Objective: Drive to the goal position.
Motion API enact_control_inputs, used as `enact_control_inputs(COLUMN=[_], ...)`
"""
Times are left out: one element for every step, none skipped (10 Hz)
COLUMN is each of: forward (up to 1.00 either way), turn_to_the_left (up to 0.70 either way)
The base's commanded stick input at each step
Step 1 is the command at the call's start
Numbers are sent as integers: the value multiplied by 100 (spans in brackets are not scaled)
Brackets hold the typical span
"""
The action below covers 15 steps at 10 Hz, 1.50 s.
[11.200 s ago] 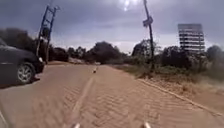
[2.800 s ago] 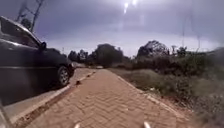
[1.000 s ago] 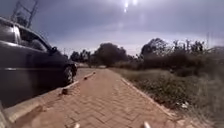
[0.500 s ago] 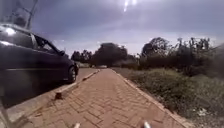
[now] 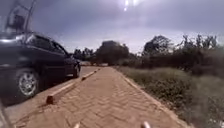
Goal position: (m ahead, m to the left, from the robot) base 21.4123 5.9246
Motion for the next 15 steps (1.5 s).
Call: enact_control_inputs(forward=[70, 70, 70, 70, 70, 70, 70, 70, 70, 70, 70, 70, 70, 70, 70], turn_to_the_left=[0, 0, 0, 0, 0, 0, 0, 0, 0, 0, 0, 0, 0, 0, 0])
